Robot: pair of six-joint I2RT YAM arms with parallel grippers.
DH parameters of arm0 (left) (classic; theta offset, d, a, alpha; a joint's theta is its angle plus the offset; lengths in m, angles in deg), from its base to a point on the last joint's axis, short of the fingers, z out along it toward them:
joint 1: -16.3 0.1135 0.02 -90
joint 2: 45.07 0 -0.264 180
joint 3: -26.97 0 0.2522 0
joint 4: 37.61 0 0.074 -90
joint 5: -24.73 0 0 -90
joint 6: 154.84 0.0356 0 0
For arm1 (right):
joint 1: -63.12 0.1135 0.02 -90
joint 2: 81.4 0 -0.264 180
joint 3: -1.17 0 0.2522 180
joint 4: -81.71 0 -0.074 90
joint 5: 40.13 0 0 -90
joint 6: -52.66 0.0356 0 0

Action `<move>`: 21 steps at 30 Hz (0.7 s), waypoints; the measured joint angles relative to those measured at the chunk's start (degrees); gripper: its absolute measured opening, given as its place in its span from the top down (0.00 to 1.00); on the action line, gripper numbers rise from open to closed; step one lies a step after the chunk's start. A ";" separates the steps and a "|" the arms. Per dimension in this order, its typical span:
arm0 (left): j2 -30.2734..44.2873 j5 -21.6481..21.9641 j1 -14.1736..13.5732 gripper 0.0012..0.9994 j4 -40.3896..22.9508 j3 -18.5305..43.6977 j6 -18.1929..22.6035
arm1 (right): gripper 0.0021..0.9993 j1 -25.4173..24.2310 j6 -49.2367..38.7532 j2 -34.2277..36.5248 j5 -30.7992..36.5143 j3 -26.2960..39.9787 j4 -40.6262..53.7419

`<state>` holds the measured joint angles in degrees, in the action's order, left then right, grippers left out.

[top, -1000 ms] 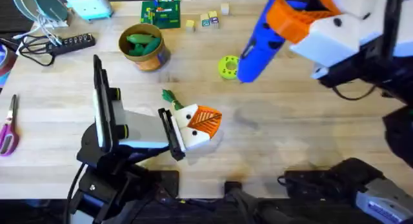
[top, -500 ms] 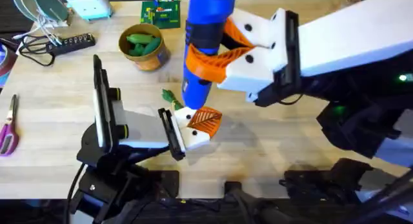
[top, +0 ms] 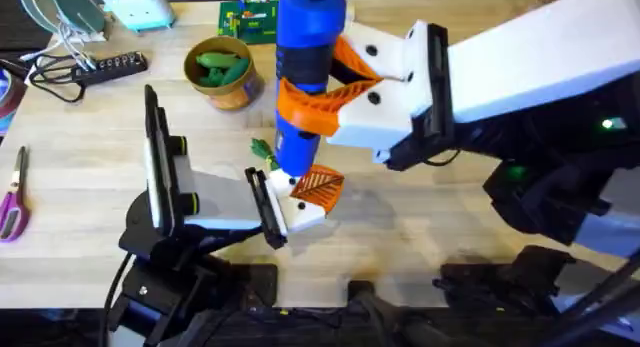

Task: Pick up the gripper from the table and insert it into the empty holder that is missing its gripper. Then pick up a screw, insert it into the mounting hole, and use the screwdriver to tighten it. Finally, clean up the table by picking up the vegetable and placing it into the bucket.

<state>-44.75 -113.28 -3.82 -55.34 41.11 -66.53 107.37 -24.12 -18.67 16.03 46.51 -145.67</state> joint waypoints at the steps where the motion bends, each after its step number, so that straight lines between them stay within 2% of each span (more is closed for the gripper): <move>1: 0.00 0.00 0.00 1.00 0.00 0.00 0.00 | 0.98 0.00 0.08 0.05 0.00 0.00 0.01; 21: 0.00 0.00 0.00 1.00 0.00 0.00 0.00 | 0.98 1.33 1.00 1.55 0.42 0.17 -0.46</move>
<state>-44.75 -113.28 -3.82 -55.34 41.11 -66.53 108.70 -23.13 -17.13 16.45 46.68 -146.13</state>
